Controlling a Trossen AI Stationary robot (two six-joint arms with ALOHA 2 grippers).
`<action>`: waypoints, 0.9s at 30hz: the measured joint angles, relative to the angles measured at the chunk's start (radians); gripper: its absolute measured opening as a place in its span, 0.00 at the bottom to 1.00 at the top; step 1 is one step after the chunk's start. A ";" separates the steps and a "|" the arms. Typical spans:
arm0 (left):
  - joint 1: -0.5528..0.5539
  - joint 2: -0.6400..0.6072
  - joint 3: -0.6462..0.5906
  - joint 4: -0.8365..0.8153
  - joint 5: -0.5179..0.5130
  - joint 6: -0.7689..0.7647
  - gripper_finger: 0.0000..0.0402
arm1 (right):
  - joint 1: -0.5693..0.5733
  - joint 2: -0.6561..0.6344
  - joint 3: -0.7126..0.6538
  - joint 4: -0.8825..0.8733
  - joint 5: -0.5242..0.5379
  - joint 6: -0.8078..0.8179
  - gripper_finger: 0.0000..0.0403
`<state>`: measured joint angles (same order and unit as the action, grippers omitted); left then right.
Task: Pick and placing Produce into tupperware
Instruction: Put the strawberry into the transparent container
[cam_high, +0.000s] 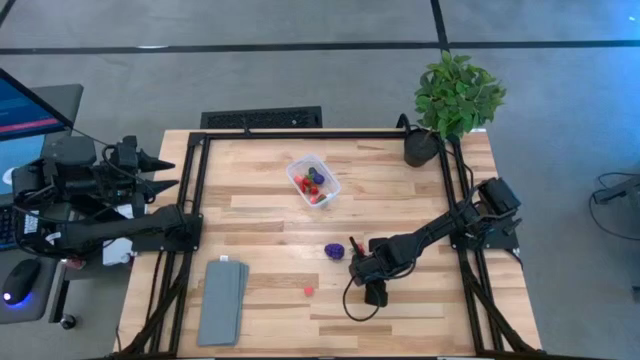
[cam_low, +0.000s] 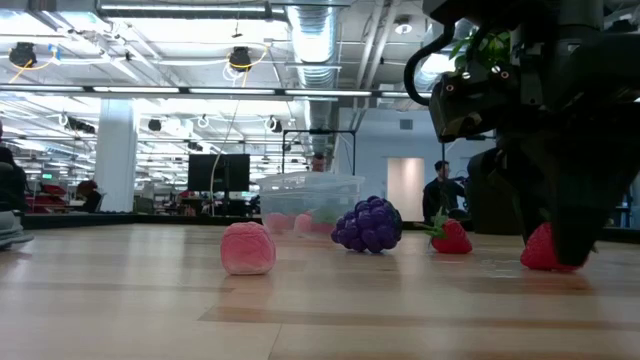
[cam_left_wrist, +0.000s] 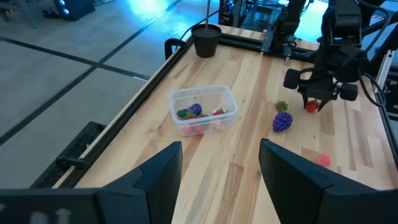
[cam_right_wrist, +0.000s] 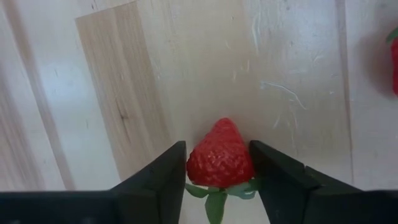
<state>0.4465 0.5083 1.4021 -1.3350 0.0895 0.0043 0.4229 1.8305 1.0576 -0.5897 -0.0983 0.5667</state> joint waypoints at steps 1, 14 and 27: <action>0.000 0.000 0.000 0.000 0.000 0.000 0.50 | 0.000 0.000 0.000 0.000 0.000 0.000 0.52; 0.000 0.000 0.000 0.000 0.000 -0.001 0.50 | 0.000 0.000 0.000 0.000 -0.005 -0.001 0.50; 0.000 0.000 0.000 0.001 0.000 -0.004 0.50 | 0.000 0.000 0.000 0.000 -0.006 0.000 0.48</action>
<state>0.4462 0.5083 1.4021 -1.3342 0.0895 0.0002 0.4227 1.8301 1.0576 -0.5900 -0.1040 0.5663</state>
